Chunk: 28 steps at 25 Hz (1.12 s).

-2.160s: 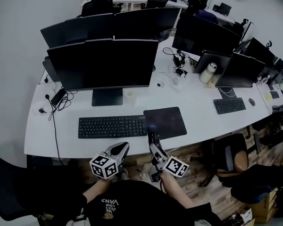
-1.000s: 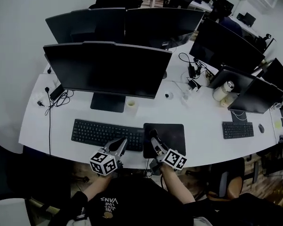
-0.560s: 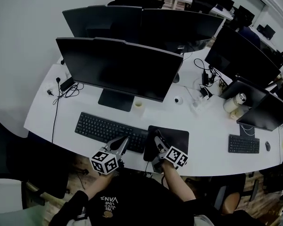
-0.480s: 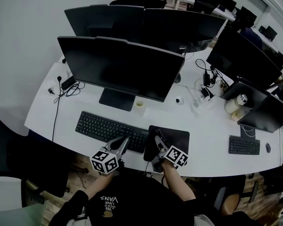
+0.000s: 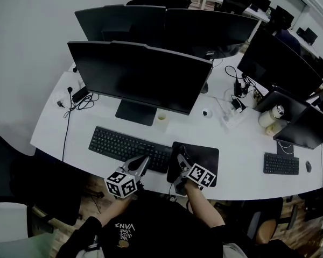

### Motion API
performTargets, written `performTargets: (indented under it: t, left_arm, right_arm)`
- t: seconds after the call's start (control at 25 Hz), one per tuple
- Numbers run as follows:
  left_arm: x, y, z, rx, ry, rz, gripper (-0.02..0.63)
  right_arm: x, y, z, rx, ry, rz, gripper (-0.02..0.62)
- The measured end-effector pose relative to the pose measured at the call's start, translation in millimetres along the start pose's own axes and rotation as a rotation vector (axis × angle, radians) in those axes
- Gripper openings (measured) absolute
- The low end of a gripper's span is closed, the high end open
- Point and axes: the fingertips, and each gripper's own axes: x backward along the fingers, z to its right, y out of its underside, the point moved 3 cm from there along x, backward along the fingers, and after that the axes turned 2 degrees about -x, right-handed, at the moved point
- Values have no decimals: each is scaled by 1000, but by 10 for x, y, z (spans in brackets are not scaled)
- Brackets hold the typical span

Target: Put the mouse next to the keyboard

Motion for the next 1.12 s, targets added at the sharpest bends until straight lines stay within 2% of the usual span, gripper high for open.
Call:
performTargets:
  t: [0.2, 0.44, 0.6, 0.84, 1.12]
  left_arm:
    - [50, 13, -20, 0, 9, -8, 2]
    - [122, 37, -46, 8, 9, -9, 2]
    - [185, 49, -66, 9, 5, -8, 2]
    - [252, 43, -123, 13, -9, -4, 2]
    - [290, 54, -122, 17, -1, -7, 2]
  right_arm:
    - [26, 37, 42, 69, 78, 4, 178]
    - [47, 44, 32, 229, 173, -14, 187]
    - [89, 22, 75, 334, 265, -19, 238]
    - [127, -24, 111, 368, 304, 6, 273]
    - [148, -15, 72, 431, 312, 16, 285]
